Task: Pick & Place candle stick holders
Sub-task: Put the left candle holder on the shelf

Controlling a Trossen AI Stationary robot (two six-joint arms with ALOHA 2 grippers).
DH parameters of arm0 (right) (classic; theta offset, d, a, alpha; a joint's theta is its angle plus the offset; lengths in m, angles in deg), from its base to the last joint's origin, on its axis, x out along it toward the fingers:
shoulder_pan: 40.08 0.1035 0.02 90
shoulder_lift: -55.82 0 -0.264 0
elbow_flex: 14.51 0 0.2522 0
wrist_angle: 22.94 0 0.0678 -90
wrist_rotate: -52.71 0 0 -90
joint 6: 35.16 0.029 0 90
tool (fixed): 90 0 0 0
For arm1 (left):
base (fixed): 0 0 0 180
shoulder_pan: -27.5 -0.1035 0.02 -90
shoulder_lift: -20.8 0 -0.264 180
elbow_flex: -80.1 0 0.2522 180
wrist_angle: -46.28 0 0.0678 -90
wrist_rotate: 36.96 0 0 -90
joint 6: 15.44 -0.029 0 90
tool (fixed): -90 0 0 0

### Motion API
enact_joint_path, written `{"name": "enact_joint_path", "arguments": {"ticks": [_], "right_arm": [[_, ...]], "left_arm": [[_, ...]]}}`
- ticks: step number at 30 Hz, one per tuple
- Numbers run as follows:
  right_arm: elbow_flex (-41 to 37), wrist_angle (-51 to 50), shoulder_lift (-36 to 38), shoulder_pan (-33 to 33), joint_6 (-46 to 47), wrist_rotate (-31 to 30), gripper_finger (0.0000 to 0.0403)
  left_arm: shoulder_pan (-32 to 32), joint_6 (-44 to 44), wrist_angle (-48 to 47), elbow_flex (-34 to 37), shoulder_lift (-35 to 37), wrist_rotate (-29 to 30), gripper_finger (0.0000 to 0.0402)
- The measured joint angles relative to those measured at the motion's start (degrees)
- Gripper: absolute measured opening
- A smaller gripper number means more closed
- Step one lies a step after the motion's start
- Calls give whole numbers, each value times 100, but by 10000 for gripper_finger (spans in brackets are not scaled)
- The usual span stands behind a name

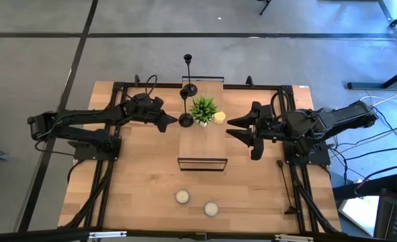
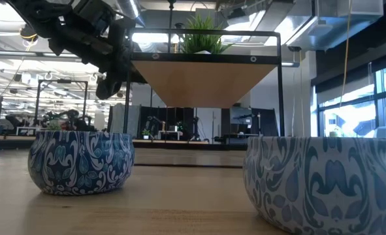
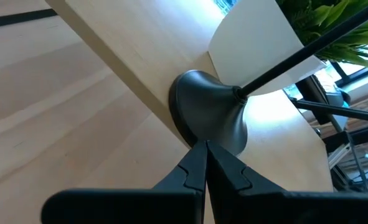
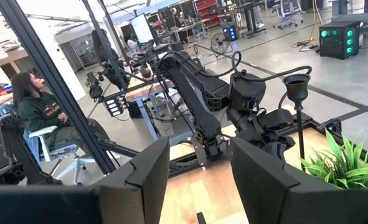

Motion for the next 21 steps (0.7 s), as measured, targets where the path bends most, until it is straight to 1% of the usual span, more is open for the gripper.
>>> {"name": "enact_joint_path", "arguments": {"ticks": [7,21], "right_arm": [[0,-2,0,0,-16,0,172],[0,-2,0,0,-17,0,172]], "left_arm": [[0,-61,-164,0,2,54,2],[0,-63,-141,0,2,98,2]]}}
